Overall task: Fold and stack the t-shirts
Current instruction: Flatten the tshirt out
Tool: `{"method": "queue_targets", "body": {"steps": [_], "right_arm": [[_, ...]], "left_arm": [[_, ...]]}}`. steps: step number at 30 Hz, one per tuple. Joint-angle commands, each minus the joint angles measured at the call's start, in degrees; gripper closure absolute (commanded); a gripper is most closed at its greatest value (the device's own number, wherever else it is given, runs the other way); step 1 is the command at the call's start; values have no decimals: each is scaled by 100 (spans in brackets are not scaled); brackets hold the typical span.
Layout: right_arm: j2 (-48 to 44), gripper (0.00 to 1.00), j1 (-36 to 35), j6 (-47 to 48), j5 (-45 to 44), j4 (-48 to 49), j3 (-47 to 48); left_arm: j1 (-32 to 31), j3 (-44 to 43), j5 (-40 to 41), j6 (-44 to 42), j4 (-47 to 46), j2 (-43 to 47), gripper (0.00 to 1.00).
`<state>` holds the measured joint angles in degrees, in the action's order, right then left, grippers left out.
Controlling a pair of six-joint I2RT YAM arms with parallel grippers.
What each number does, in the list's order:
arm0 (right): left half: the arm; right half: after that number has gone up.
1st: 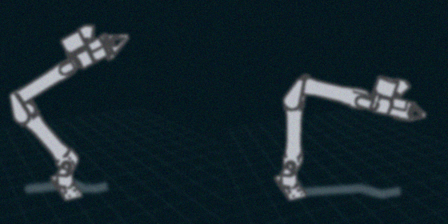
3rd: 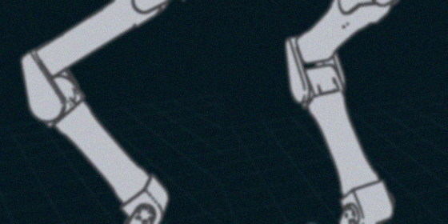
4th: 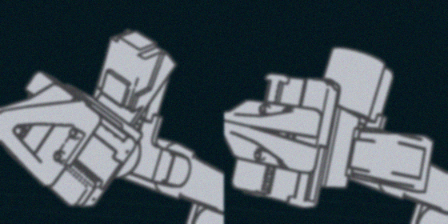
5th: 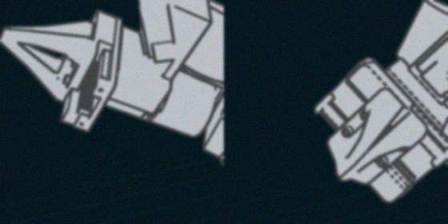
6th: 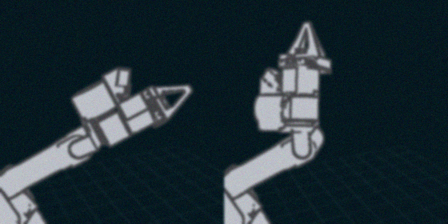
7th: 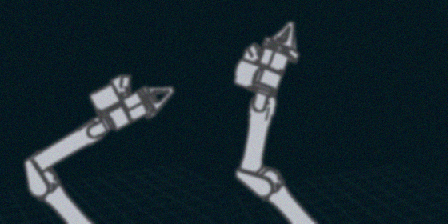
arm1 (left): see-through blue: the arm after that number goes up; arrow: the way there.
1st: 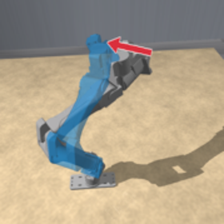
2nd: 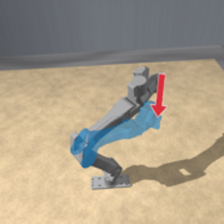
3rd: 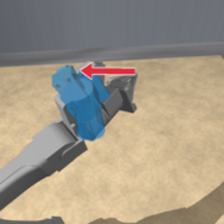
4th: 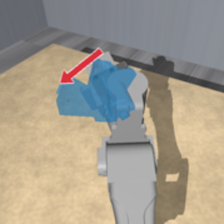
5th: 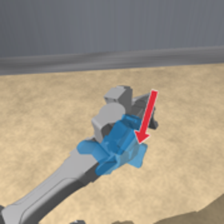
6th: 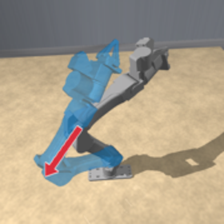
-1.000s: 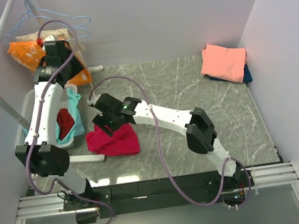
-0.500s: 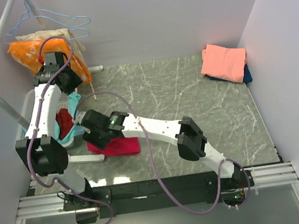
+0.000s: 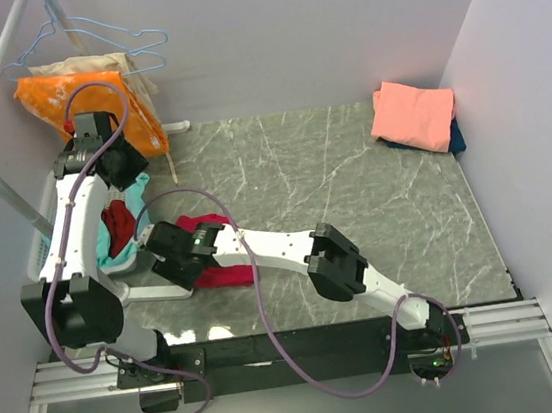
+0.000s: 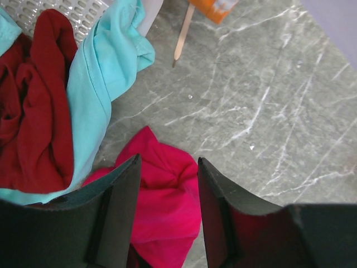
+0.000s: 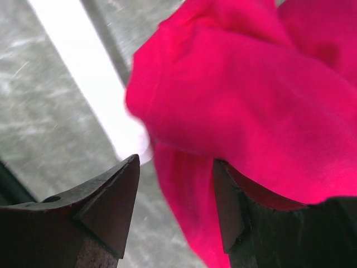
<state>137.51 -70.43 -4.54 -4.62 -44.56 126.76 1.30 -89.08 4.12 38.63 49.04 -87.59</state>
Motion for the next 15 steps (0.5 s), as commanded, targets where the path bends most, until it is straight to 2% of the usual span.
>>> {"method": "queue_targets", "body": {"steps": [1, 6, 13, 15], "right_arm": [[40, 38, 100, 84, -408, 227, 227], [-313, 39, 109, 102, -627, 623, -178], [-278, 39, 223, 41, -935, 747, -125], [-234, 44, 275, -12, -909, 755, -108]], "left_arm": [[2, 66, 18, -31, -96, 374, 49], [10, 40, 89, -57, -96, 357, 49], [19, 22, 89, -93, -96, 313, 49], [11, 22, 89, -101, -96, 313, 49]]}}
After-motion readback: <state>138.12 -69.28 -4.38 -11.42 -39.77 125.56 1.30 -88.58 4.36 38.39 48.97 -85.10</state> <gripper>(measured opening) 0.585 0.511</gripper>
